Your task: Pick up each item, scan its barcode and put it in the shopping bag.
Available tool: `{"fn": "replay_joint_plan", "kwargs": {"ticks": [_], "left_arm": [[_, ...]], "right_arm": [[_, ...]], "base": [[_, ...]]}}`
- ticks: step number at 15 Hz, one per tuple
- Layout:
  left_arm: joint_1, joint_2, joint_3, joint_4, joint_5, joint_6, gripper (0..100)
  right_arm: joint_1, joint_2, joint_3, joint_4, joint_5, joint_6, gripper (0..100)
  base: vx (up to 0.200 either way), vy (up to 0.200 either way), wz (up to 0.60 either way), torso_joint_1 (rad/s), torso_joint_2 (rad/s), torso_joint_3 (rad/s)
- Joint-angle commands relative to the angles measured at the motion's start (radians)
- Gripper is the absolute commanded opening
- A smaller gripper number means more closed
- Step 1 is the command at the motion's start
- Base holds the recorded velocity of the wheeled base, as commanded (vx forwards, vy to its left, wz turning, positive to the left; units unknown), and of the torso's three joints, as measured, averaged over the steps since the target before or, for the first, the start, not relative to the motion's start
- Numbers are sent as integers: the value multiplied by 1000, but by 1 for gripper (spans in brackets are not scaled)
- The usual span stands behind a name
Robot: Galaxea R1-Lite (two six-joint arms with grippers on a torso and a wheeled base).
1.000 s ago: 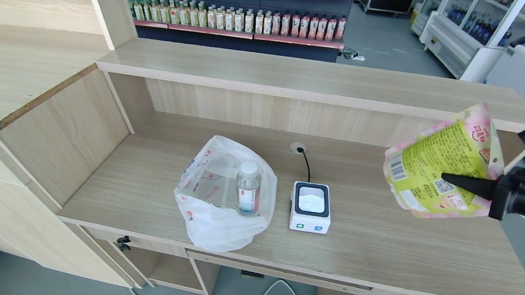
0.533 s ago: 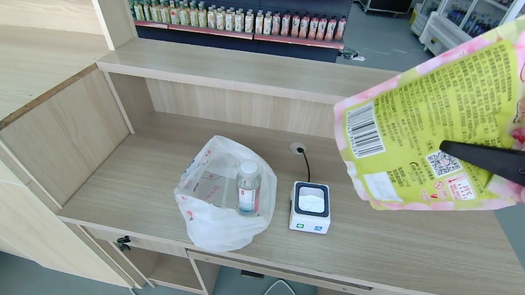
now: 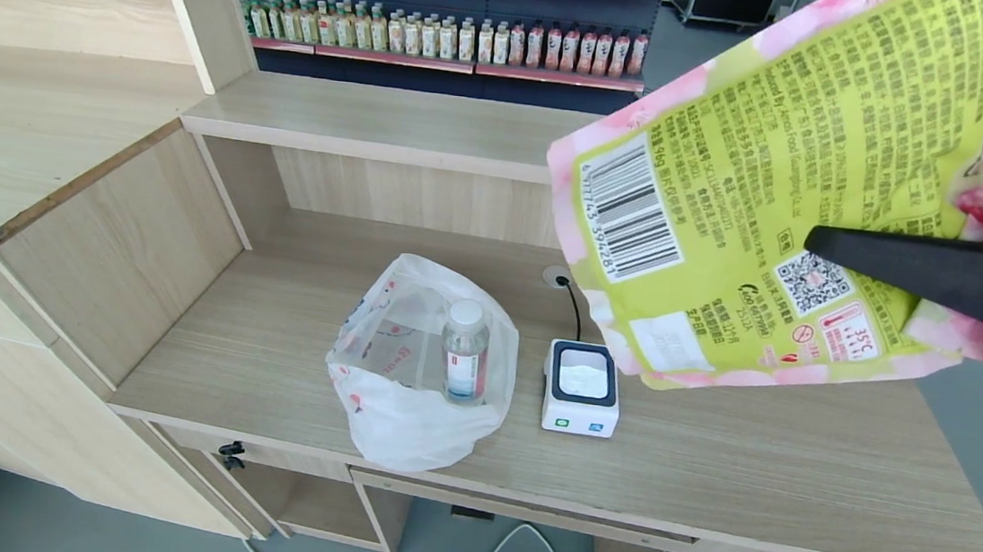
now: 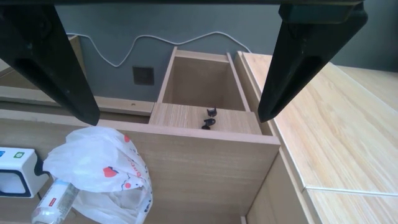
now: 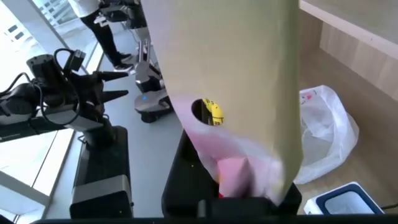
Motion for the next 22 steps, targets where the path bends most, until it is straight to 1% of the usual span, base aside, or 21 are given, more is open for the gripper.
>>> {"fn": "replay_joint_plan", "kwargs": {"ticks": [1,3,5,7,8,10,12,15,17,22], "left_arm": [[0,0,0,0,-1,-1,100],[0,0,0,0,0,-1,100],[0,0,0,0,-1,1,100],[0,0,0,0,-1,-1,100],[0,0,0,0,0,-1,100],[0,0,0,0,-1,-1,100],[0,0,0,0,0,1,100],[0,0,0,0,0,-1,100],[0,0,0,0,0,-1,100],[0,0,0,0,0,-1,100]], "right_arm": [[11,-30,-9,-2,-2,1,0],[14,-50,-42,0,-3,-1,0],[19,-85,-42,10,-5,-2,0],[20,-141,-43,83,-9,-2,0],[20,-147,-43,95,-9,-2,0],[22,-170,-29,168,-38,-44,0],[31,-177,-48,233,-38,-79,0],[80,-179,-82,330,-38,-168,0],[103,-193,-111,385,-40,-194,0],[103,-204,-187,451,-41,-191,0]], "base": [[0,0,0,0,0,0],[0,0,0,0,0,0],[0,0,0,0,0,0],[0,0,0,0,0,0],[0,0,0,0,0,0],[0,0,0,0,0,0],[0,0,0,0,0,0],[0,0,0,0,0,0],[0,0,0,0,0,0],[0,0,0,0,0,0]]}}
